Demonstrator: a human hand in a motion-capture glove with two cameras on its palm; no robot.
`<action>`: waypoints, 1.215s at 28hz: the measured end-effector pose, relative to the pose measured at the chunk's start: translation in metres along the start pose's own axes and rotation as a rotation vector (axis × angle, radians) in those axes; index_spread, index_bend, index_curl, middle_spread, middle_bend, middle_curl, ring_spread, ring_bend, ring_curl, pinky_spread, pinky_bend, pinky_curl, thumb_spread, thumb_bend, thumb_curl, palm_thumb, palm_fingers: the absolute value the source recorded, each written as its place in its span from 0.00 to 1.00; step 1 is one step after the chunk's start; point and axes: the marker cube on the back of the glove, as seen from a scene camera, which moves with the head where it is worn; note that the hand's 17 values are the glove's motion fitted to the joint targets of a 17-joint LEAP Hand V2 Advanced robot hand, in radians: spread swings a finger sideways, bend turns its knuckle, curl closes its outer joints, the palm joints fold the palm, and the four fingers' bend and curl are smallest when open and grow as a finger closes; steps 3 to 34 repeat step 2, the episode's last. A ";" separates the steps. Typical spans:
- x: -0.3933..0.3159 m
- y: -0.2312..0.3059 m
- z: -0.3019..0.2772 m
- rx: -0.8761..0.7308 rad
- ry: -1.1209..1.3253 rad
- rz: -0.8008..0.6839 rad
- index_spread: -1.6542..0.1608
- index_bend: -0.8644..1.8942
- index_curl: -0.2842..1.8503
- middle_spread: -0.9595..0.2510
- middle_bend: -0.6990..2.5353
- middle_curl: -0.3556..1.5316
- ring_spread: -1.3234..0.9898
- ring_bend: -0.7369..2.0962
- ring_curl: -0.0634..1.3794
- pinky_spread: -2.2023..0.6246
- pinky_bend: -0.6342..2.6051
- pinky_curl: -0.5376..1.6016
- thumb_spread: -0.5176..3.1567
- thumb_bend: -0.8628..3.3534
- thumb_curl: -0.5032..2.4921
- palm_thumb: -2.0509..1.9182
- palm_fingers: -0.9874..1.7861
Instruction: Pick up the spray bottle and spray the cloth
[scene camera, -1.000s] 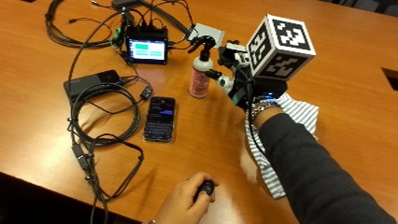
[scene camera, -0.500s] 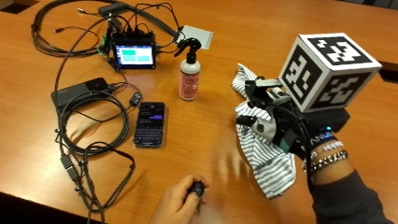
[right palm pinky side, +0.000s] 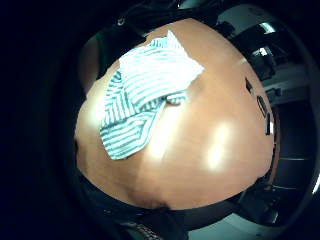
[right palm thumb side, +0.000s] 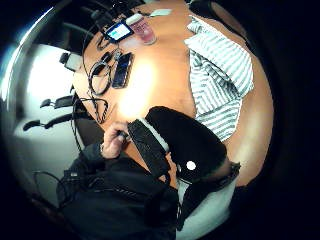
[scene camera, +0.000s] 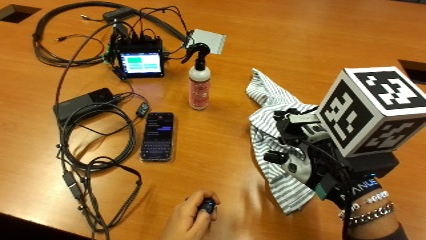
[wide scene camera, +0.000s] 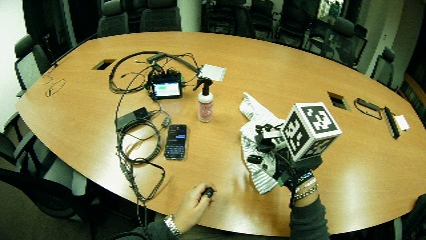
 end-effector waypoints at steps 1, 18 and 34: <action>0.000 0.000 0.001 -0.003 -0.006 0.001 0.68 0.37 0.25 0.74 0.28 0.39 0.55 0.42 0.29 0.88 0.28 0.40 0.45 0.20 0.25 0.59 0.52; 0.000 0.001 0.002 -0.005 -0.009 0.001 0.68 0.37 0.26 0.74 0.28 0.39 0.55 0.42 0.29 0.88 0.28 0.40 0.45 0.20 0.25 0.59 0.52; 0.000 0.001 0.002 -0.005 -0.009 0.001 0.68 0.37 0.26 0.74 0.28 0.39 0.55 0.42 0.29 0.88 0.28 0.40 0.45 0.20 0.25 0.59 0.52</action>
